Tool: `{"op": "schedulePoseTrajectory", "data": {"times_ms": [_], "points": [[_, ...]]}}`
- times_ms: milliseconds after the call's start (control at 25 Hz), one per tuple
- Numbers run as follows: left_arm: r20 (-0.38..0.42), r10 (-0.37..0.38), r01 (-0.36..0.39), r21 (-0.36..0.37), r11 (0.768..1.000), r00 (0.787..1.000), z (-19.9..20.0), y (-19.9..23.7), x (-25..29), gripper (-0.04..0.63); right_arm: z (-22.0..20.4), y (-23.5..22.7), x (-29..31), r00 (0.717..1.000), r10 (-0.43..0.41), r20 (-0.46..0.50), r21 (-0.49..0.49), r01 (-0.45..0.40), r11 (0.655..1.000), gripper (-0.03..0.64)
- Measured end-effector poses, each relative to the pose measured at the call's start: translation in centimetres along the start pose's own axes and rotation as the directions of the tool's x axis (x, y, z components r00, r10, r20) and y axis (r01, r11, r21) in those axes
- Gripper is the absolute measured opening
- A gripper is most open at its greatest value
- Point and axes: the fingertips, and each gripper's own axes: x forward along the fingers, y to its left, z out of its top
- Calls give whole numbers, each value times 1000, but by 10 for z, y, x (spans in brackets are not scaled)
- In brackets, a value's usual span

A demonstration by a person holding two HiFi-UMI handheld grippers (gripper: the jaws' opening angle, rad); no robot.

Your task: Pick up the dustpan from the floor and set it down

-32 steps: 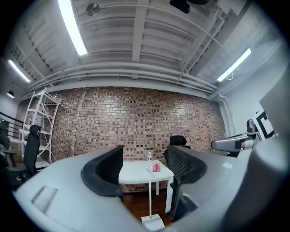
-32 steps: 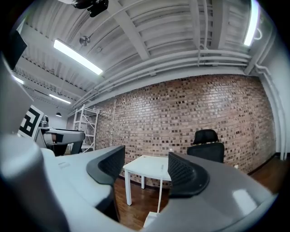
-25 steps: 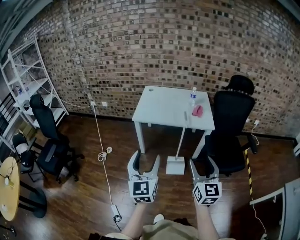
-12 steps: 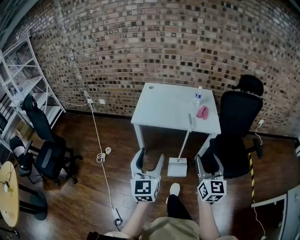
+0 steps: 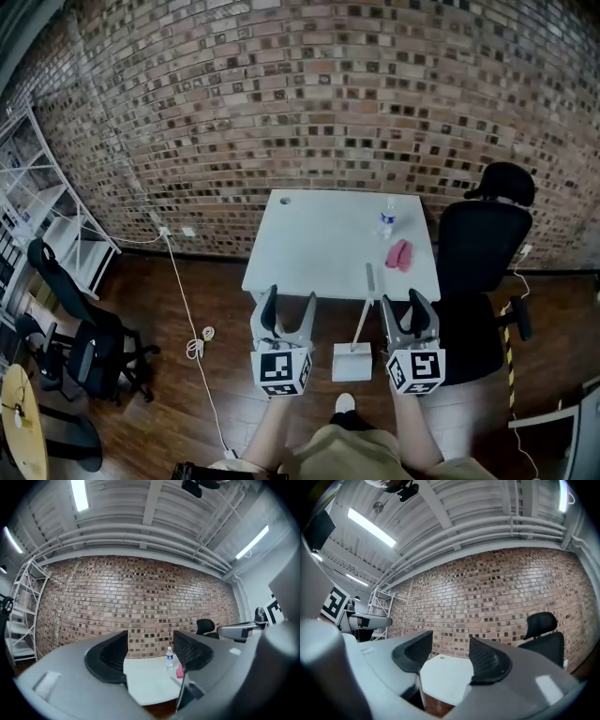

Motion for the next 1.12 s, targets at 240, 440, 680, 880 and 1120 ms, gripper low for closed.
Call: {"op": "schedulePoseTrajectory", "data": {"times_ms": [240,440,680,880,1120], "points": [[-27,-68,69,8,998,997,-11,-21,99,284,-2,-62,70,999,0,47,27,-1,1000,244],[-47,-63,64,19,998,997,-23,-3,132,284,-22,-74,111,1000,-10,5,35,9,999,244],[-70,-106,107,2,994,992,-45,26,156,284,-50,-61,132,997,-50,-54,31,52,998,245],[-95,-155,156,-1,988,983,-54,45,175,284,-83,-61,128,986,-110,-124,36,115,993,245],[-111,-137,138,-7,990,984,-61,83,183,284,-143,-53,109,960,-131,-248,42,145,989,245]]}}
